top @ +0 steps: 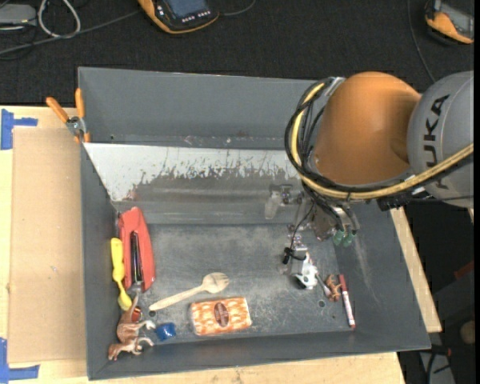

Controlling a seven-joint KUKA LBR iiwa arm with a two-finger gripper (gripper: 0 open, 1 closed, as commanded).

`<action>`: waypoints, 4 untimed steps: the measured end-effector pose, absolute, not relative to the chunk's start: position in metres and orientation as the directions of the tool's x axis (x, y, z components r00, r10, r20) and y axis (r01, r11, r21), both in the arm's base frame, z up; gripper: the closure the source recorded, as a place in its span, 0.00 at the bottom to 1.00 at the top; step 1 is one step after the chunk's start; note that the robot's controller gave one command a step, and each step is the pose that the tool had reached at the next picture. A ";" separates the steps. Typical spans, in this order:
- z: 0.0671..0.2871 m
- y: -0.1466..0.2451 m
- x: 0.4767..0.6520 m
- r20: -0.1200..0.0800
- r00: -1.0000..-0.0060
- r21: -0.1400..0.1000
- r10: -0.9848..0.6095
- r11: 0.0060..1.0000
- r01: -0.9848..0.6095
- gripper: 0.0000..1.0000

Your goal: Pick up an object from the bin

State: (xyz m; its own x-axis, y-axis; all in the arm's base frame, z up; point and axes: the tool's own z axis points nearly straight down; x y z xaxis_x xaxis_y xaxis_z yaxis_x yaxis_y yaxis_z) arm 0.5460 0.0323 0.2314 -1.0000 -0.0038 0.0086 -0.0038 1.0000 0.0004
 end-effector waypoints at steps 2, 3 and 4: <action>0.170 0.077 0.542 -0.002 -1.000 0.001 0.005 1.000 0.005 0.00; 0.148 0.083 0.500 -0.002 -1.000 -0.001 0.003 1.000 0.003 0.00; 0.081 0.108 0.495 -0.002 -0.996 0.003 0.090 0.996 0.090 0.00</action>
Offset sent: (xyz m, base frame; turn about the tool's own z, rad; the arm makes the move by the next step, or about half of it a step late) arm -0.0114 0.0877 -0.1270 0.0109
